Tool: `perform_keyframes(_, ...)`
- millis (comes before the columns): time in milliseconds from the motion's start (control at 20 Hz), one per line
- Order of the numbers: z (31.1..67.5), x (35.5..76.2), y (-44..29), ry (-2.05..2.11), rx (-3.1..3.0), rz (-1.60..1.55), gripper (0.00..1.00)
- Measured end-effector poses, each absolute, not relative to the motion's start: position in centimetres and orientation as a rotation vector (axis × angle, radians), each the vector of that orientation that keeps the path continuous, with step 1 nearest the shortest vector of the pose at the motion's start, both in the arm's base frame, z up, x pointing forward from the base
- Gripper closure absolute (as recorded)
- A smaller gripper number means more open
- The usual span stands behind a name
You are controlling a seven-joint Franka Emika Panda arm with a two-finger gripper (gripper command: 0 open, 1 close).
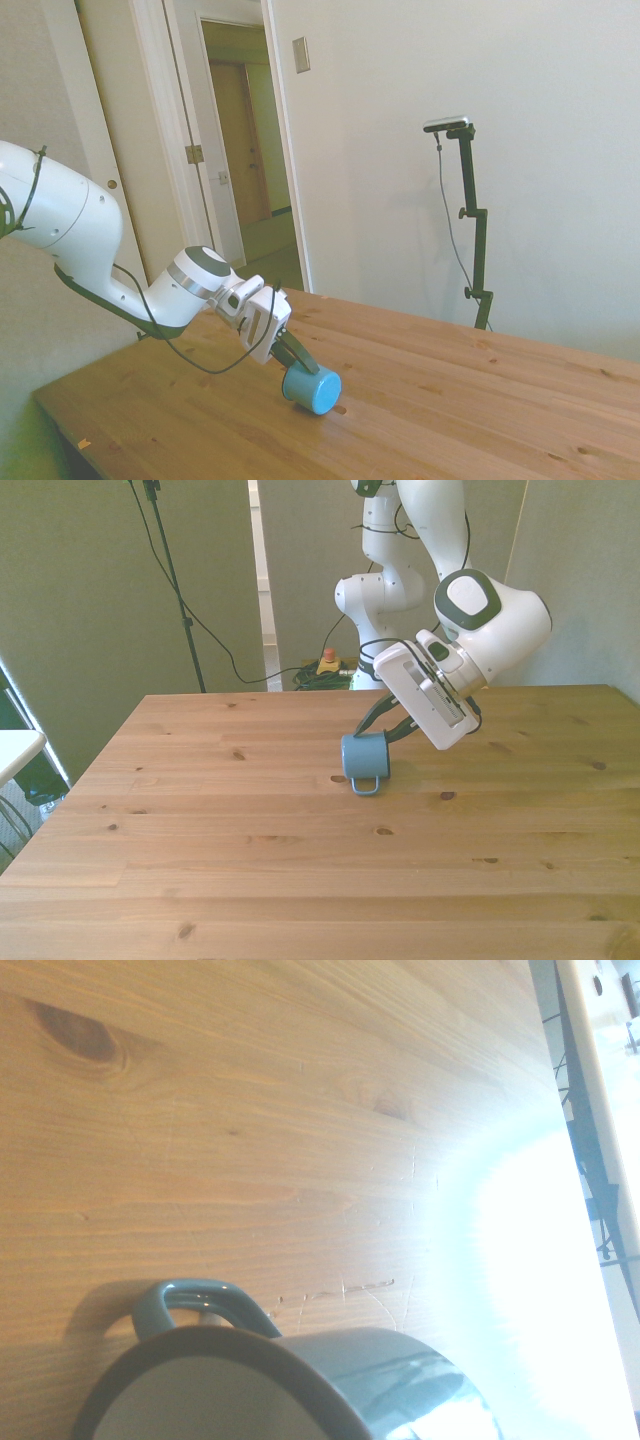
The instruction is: Flip the mug upright
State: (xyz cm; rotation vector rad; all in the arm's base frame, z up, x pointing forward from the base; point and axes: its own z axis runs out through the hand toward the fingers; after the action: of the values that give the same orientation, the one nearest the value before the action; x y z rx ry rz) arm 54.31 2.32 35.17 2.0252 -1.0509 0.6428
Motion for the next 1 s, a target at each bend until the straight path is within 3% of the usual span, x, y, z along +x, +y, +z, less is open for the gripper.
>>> perform_keyframes(650, 35.8, 54.5, 2.6, -1.110, 2.016, 0.604, 1.00)
perform_keyframes(1000, 41.0, 55.2, 1.9, -1.329, 2.088, 0.540, 1.00)
